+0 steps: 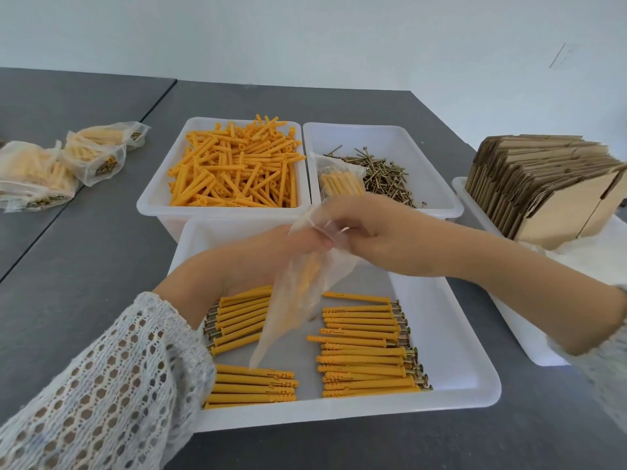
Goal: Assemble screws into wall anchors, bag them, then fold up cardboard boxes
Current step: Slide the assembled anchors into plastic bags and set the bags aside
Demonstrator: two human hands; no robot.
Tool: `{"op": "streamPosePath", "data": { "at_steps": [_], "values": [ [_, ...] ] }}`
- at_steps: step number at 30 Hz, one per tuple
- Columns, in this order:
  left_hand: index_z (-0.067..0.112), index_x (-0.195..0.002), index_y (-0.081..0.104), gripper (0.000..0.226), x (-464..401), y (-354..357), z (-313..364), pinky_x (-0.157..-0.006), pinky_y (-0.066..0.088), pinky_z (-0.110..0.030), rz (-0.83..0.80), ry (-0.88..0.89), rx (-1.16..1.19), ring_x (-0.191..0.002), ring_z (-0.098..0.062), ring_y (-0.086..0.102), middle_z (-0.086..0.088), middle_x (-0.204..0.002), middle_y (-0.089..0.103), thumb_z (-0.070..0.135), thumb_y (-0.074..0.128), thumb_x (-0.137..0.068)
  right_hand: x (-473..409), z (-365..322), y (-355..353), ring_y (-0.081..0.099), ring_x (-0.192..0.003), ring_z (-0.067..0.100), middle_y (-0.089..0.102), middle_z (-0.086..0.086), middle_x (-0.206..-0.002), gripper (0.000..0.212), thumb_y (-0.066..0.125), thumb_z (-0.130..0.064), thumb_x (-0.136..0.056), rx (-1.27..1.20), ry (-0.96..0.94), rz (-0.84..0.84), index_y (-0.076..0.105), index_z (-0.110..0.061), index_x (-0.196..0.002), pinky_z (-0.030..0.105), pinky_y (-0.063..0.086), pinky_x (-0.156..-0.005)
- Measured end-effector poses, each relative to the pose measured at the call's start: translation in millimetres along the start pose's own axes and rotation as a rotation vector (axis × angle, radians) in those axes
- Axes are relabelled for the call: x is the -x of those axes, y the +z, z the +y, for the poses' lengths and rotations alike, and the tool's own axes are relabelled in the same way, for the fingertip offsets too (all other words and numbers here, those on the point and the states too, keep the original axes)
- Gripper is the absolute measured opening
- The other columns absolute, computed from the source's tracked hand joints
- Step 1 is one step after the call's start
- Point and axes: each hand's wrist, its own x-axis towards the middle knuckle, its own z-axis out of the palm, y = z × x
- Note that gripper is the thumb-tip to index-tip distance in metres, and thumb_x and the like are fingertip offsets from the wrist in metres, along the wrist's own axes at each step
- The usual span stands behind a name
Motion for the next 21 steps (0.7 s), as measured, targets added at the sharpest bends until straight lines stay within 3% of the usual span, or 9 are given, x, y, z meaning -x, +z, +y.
{"op": "streamPosePath", "data": {
  "at_steps": [3, 7, 9, 11, 14, 16, 21],
  "values": [
    [0.028, -0.118, 0.052, 0.028, 3, -1, 2, -0.071, 0.053, -0.015, -0.105, 0.047, 0.194, -0.087, 0.003, 0.067, 0.020, -0.094, 0.072, 0.022, 0.046, -0.091, 4, 7, -6, 0.063, -0.108, 0.010, 0.066, -0.002, -0.115, 0.044, 0.038, 0.014, -0.091, -0.167, 0.064, 0.150, 0.066, -0.011, -0.113, 0.033, 0.050, -0.096],
    [0.023, -0.112, 0.061, 0.036, 3, -2, 0, -0.062, 0.055, -0.021, -0.036, -0.095, 0.247, -0.069, -0.009, 0.066, 0.004, -0.082, 0.070, 0.036, 0.056, -0.079, 10, 25, -4, 0.065, -0.091, 0.010, 0.066, -0.007, -0.100, 0.044, 0.036, 0.011, -0.087, -0.074, 0.205, 0.403, 0.066, -0.020, -0.095, 0.028, 0.050, -0.080],
    [0.020, -0.110, 0.062, 0.038, 3, -3, -1, -0.061, 0.055, -0.024, -0.030, -0.137, 0.247, -0.067, -0.012, 0.064, 0.001, -0.079, 0.068, 0.038, 0.058, -0.077, 14, 34, 1, 0.065, -0.083, 0.013, 0.064, -0.005, -0.093, 0.037, 0.038, 0.002, -0.091, 0.012, 0.315, 0.308, 0.064, -0.024, -0.089, 0.025, 0.049, -0.070],
    [0.017, -0.108, 0.063, 0.038, 4, -4, -1, -0.062, 0.055, -0.027, -0.033, -0.169, 0.268, -0.066, -0.014, 0.061, -0.003, -0.079, 0.064, 0.038, 0.059, -0.077, 18, 41, 11, 0.063, -0.083, 0.015, 0.064, -0.003, -0.097, 0.024, 0.043, -0.011, -0.096, 0.105, 0.438, 0.034, 0.064, -0.024, -0.097, 0.024, 0.049, -0.067],
    [0.016, -0.116, 0.061, 0.045, 4, -6, -1, -0.068, 0.053, -0.033, -0.030, -0.200, 0.272, -0.069, -0.017, 0.058, -0.005, -0.082, 0.062, 0.038, 0.060, -0.077, 26, 47, 34, 0.056, -0.100, 0.019, 0.056, -0.003, -0.109, 0.026, 0.052, -0.033, -0.097, 0.475, 0.458, -0.387, 0.056, -0.022, -0.120, 0.030, 0.047, -0.085],
    [0.016, -0.121, 0.060, 0.050, 4, -5, -2, -0.072, 0.050, -0.036, -0.016, -0.207, 0.252, -0.072, -0.018, 0.058, -0.007, -0.085, 0.062, 0.039, 0.060, -0.077, 27, 49, 52, 0.050, -0.092, 0.017, 0.048, -0.004, -0.102, 0.033, 0.055, -0.036, -0.095, 0.661, 0.402, -0.438, 0.050, -0.020, -0.123, 0.032, 0.046, -0.083],
    [0.017, -0.120, 0.061, 0.050, 4, -5, -4, -0.074, 0.050, -0.038, -0.003, -0.226, 0.230, -0.073, -0.019, 0.058, -0.007, -0.086, 0.063, 0.041, 0.059, -0.076, 28, 53, 63, 0.044, -0.082, 0.014, 0.039, -0.006, -0.087, 0.026, 0.057, -0.029, -0.096, 0.633, 0.375, -0.404, 0.046, -0.016, -0.116, 0.028, 0.041, -0.070]
  ]
}}
